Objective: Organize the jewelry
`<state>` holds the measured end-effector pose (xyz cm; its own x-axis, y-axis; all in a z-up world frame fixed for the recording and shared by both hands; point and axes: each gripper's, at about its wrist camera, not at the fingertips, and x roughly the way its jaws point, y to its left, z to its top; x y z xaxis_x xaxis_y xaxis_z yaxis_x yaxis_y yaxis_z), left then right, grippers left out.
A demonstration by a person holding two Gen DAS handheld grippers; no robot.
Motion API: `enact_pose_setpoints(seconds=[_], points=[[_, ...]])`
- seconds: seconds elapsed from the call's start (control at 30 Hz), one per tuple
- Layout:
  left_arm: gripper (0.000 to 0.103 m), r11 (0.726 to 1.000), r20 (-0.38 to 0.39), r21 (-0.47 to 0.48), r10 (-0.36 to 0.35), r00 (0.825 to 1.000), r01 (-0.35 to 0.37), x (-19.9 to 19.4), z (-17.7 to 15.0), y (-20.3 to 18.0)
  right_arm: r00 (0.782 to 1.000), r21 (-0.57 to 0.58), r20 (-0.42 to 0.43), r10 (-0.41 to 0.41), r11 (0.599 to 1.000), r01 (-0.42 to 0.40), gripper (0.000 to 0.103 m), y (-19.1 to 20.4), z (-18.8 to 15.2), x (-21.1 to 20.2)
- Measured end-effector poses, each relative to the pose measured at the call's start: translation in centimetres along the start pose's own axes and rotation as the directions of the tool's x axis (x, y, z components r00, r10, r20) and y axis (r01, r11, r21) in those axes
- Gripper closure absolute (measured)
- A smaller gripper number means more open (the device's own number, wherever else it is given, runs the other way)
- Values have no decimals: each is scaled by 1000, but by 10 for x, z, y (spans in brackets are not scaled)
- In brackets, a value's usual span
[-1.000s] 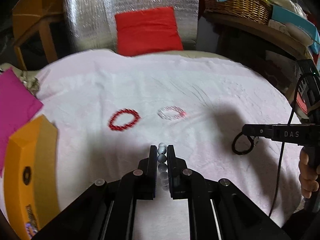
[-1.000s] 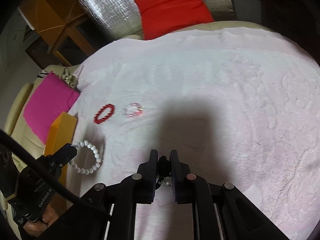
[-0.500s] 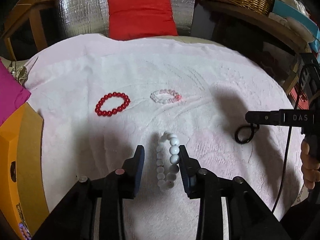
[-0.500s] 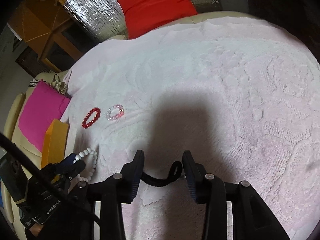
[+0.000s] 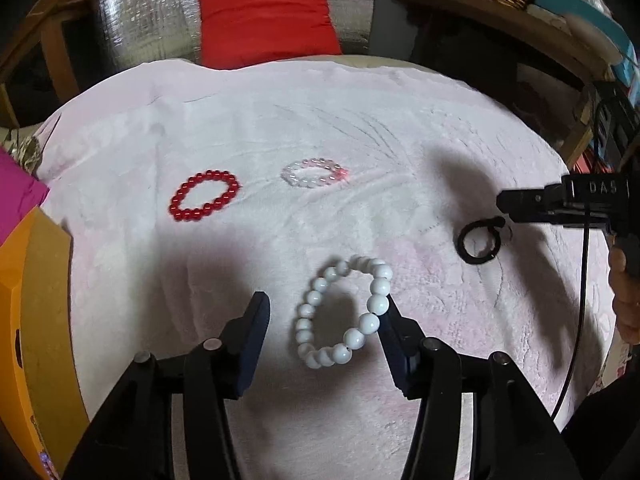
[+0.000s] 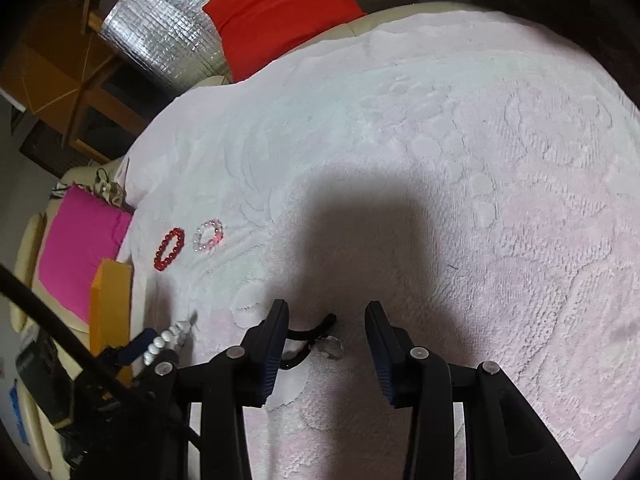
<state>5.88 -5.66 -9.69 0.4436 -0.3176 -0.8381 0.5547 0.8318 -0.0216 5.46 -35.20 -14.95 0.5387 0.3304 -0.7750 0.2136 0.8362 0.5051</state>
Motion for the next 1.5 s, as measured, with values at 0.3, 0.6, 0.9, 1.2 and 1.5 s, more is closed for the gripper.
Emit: enact_pose_setpoints(seconds=[0.3,0.6,0.9,1.2,1.5], points=[[48,999,-45,32,18,999,-16,14,0,-12,999,60,-15,35,998,-34,61,-7,0,2],[39,999,-76,27,-35,997,37,16,-2,-12,998,44,-55,6,999,-3,61,10,-5,15],[38,997,-90,-12,-82,993,82,12,-6,3,999,40,-39,4,999,-2,61,5,-3,8],[38,998,-73,-5,-67,995,66,13,-5,-4,986,116,-124,112,988,-98,61,-11,-4,-3],[55,998,-48,-26,-64,997,63,18,2,-7,979,220,-129,156,968,-125,60,-5,-9,18]])
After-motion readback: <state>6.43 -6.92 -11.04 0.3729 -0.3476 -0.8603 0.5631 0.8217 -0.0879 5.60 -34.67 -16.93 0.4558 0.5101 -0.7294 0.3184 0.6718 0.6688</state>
